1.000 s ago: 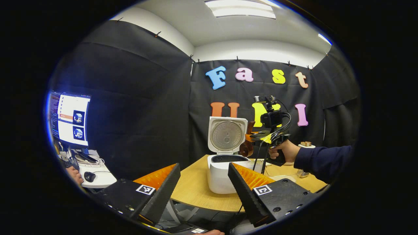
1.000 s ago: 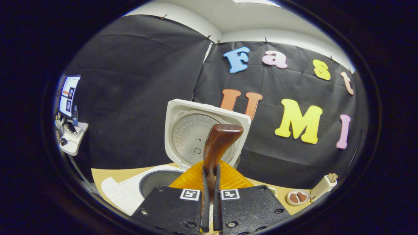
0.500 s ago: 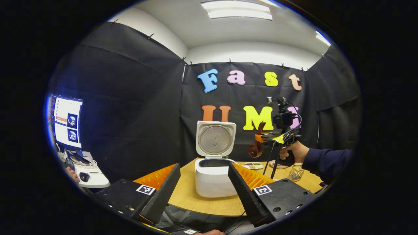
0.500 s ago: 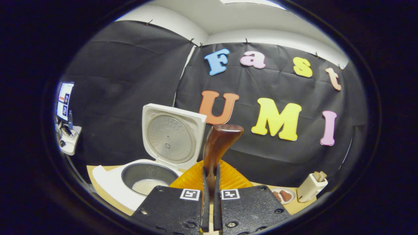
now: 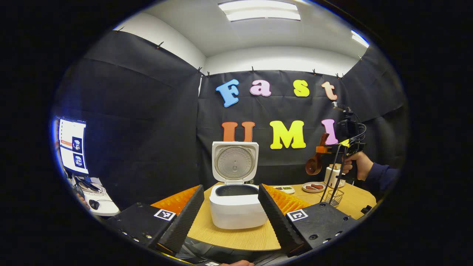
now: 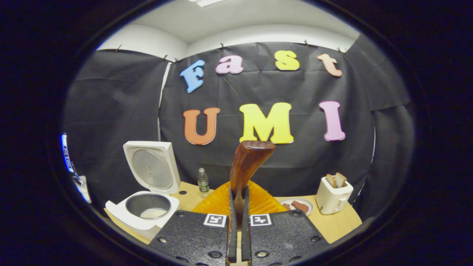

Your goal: Close the left gripper, press the button to open the rice cooker; take a wooden spoon from the chopstick holder with the right hand, scoop a spoonful of rice and pour it into the rice cooker, then put the wooden spoon back into the chopstick holder.

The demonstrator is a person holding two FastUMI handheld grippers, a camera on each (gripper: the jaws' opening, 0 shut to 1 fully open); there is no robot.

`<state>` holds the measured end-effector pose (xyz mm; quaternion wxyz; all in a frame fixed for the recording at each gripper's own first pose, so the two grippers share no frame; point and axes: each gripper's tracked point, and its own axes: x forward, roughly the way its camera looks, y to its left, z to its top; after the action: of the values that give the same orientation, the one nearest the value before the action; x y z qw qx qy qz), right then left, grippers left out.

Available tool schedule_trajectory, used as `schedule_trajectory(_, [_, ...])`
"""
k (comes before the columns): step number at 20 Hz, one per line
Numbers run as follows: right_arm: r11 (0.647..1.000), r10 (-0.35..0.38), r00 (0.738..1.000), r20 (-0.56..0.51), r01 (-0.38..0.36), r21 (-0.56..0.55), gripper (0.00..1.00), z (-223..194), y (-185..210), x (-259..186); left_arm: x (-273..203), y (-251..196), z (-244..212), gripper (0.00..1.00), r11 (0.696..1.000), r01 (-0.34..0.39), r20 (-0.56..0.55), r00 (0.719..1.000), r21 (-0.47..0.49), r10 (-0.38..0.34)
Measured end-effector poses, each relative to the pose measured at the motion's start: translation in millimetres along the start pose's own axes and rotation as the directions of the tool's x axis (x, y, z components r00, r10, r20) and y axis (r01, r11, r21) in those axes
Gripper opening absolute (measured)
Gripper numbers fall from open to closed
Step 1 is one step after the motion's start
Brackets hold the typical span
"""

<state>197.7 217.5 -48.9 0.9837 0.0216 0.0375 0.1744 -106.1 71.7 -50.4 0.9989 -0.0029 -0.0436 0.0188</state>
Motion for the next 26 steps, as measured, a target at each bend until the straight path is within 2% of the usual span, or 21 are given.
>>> schedule_trajectory(3, [0.997,-0.048,0.999,0.015,0.047,0.061,0.1,12,-44,-20,12,-13,0,0.94,1.0,0.005,-0.005,1.0,0.007,-0.005])
schedule_trajectory(6, [0.994,-0.047,0.999,0.017,0.045,0.096,0.1,14,-68,-41,26,-21,-5,0.94,0.999,-0.012,-0.001,1.0,0.039,0.012])
schedule_trajectory(11, [0.995,-0.089,0.996,0.03,0.087,0.056,0.1,8,-107,-69,48,-49,-21,0.94,1.0,0.003,-0.025,1.0,0.023,-0.002])
schedule_trajectory(14, [0.991,-0.121,0.993,-0.006,0.122,0.058,0.1,-14,-127,-73,57,-60,-26,0.94,1.0,0.016,-0.022,1.0,0.024,-0.015])
schedule_trajectory(18, [0.986,-0.158,0.987,-0.024,0.159,0.048,0.1,-31,-141,-77,64,-68,-33,0.94,0.998,0.015,-0.05,0.999,0.059,-0.012])
schedule_trajectory(23, [0.987,-0.153,0.987,-0.051,0.155,0.043,0.11,-48,-142,-65,67,-72,-8,0.94,0.999,0.018,-0.003,1.0,0.047,-0.018])
schedule_trajectory(26, [0.991,-0.134,0.988,-0.076,0.135,0.009,0.12,-63,-138,-55,78,-64,5,0.95,0.999,-0.004,0.019,1.0,0.049,0.003])
